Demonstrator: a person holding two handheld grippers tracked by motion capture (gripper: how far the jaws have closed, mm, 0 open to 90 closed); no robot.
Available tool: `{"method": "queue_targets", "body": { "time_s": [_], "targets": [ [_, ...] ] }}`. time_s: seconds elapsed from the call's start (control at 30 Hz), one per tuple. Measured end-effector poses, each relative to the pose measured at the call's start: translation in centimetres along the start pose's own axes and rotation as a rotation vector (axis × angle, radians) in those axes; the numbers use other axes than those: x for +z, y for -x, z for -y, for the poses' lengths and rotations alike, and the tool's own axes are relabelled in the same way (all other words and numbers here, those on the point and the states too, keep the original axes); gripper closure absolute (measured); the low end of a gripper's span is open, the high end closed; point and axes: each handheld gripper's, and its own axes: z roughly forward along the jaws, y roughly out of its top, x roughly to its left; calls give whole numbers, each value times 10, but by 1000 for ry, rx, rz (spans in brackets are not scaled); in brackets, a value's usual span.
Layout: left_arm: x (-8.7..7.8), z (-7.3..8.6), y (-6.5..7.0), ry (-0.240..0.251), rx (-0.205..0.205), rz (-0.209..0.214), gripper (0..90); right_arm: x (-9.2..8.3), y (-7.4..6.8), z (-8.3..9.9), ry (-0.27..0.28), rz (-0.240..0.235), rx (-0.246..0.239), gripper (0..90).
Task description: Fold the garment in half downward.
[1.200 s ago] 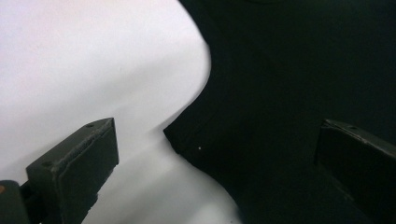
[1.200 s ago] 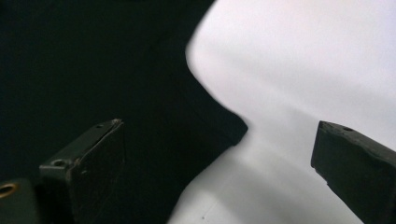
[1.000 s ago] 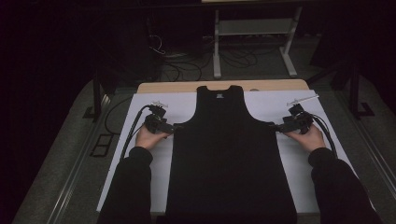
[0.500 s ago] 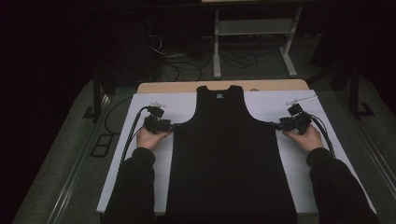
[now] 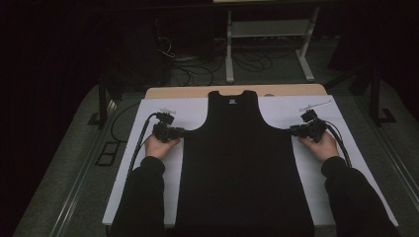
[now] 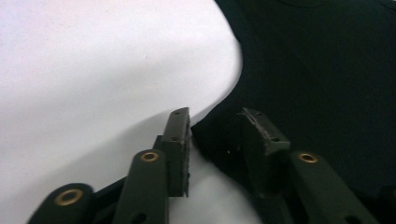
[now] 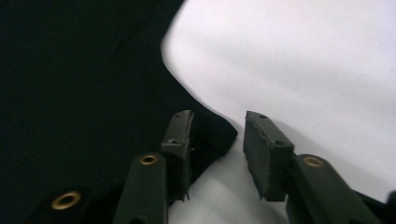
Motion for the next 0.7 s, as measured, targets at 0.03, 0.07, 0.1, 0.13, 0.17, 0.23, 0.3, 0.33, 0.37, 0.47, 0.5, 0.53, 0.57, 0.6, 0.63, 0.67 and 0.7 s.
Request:
{"method": "queue_targets", "body": {
  "time_s": [0.03,0.07,0.1,0.13,0.17,0.23,0.3,0.33,0.37,0.47,0.5,0.53,0.57,0.6,0.63,0.67,0.7],
  "targets": [
    [1,0,0,-1,-1,3,667,1,-1,0,-2,12,-5,632],
    [1,0,0,1,0,4,667,1,-1,0,-2,12,-5,632],
    [1,0,0,3,0,3,678,1,-2,0,-2,18,-14,643],
    [2,0,1,2,3,-3,705,1,-3,-1,-5,27,-24,679],
    [2,0,1,2,3,-3,722,1,-3,-1,-6,28,-23,701],
    [2,0,1,-2,8,-6,751,1,-3,-1,-13,24,-23,753],
    [2,0,1,-2,9,-8,770,1,-4,-1,-16,21,-21,795],
    [2,0,1,-2,9,-8,775,2,-4,-2,-18,22,-20,810],
    [2,0,1,-3,9,-8,775,2,-4,-2,-18,22,-20,810],
    [3,0,0,2,-11,2,777,2,-4,-2,-20,17,-14,828],
    [3,0,0,0,-14,1,779,1,-3,-2,-20,12,0,835],
    [3,0,0,0,-14,1,783,1,-3,-2,-20,12,0,835],
    [2,0,0,0,-12,-1,783,1,-3,-2,-19,10,0,836],
    [2,0,0,-2,-12,-6,801,1,-2,-2,-17,8,-3,836],
    [2,0,0,-2,-12,-6,808,1,-2,-2,-17,8,-3,836],
    [2,0,1,0,-7,-14,815,1,-3,-2,-16,9,-4,836],
    [1,0,2,1,-3,-14,819,1,-3,-2,-16,11,-4,836]
  ]
}}
